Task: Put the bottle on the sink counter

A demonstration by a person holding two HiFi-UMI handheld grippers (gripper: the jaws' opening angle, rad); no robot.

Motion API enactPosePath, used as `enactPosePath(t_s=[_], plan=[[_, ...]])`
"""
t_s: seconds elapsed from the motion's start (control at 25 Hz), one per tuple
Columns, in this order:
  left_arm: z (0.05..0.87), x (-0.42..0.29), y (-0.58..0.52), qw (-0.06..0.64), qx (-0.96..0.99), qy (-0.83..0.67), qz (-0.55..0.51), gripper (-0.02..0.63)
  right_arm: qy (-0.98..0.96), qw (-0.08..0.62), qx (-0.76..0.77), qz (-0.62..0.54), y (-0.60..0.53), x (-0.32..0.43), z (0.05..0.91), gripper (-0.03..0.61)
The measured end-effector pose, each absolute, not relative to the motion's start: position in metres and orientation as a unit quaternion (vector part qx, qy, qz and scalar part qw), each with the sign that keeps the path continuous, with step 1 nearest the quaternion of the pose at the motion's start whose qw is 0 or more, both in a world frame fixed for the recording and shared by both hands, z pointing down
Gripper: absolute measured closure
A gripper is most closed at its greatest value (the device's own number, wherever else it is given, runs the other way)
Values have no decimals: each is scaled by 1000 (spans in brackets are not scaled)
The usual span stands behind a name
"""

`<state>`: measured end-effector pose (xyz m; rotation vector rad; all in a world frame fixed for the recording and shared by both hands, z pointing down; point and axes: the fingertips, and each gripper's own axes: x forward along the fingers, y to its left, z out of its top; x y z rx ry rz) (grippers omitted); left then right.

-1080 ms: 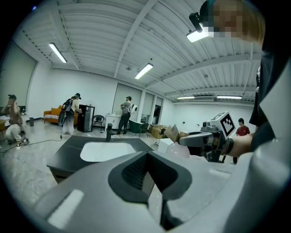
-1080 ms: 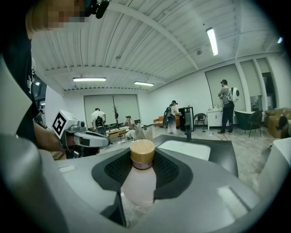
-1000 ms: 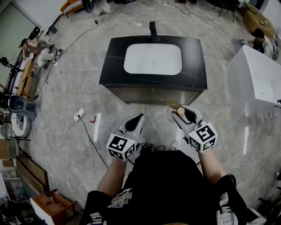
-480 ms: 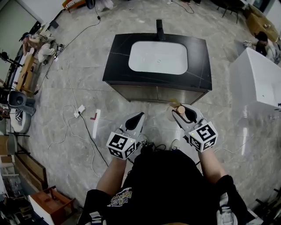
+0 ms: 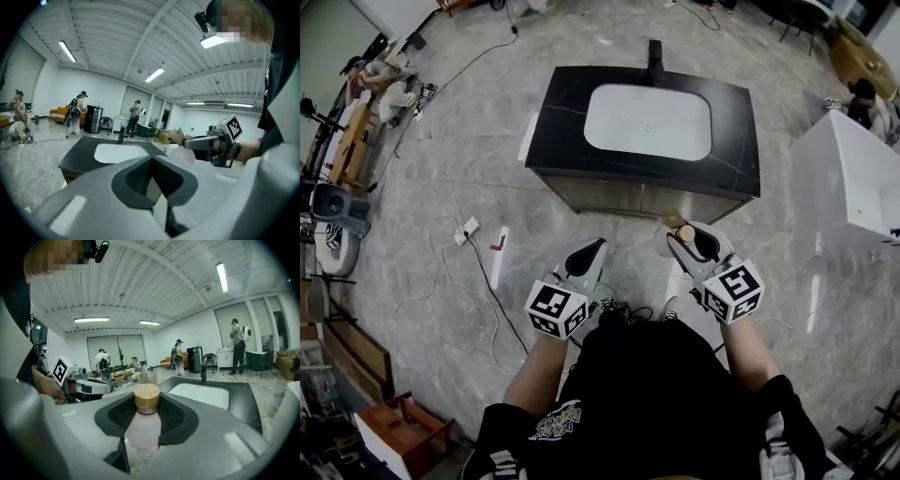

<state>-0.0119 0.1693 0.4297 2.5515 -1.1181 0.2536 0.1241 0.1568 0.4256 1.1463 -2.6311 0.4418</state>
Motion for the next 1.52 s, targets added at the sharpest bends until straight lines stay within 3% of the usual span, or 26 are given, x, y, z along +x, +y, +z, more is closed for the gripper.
enactPosePath(t_s=[1.52], plan=[[439, -138, 140, 172, 913, -359, 86, 612, -894, 125, 405, 147, 128, -10, 430, 414]])
